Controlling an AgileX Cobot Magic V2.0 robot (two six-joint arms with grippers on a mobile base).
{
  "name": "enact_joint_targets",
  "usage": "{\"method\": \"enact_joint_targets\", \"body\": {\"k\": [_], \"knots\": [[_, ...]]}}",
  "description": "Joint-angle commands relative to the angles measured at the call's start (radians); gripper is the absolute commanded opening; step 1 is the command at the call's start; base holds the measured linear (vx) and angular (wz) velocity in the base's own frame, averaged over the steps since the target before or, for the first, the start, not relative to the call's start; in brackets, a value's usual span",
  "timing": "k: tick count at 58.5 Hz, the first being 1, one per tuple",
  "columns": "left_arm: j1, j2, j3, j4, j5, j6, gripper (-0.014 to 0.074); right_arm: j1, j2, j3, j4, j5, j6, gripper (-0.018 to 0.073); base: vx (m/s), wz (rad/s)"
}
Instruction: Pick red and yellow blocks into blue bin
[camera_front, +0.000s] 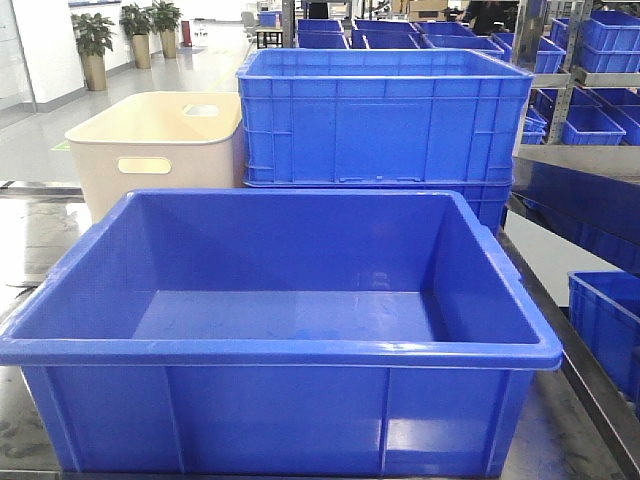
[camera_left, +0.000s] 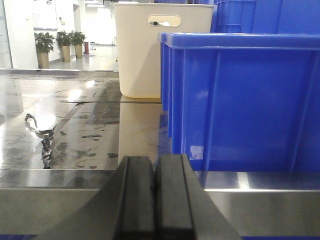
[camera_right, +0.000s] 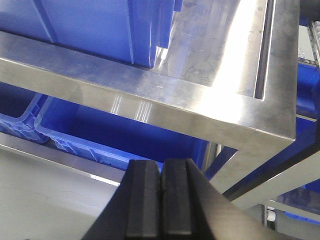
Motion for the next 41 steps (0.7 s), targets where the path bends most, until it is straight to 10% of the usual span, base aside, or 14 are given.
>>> {"method": "enact_joint_targets", "body": {"k": [1,41], "knots": [[0.001,-0.017,-0.017,-0.005,-0.092,-0.009,0.0002,0.001,0.000,-0.025,-0.013,-0.065,-0.008,-0.0011,0.00,0.00],[0.001,-0.017,-0.017,-0.005,-0.092,-0.009,0.0002,-0.319,-0.576,0.627,-0.016,-0.770,0.020,-0.0011,0.00,0.00]]}}
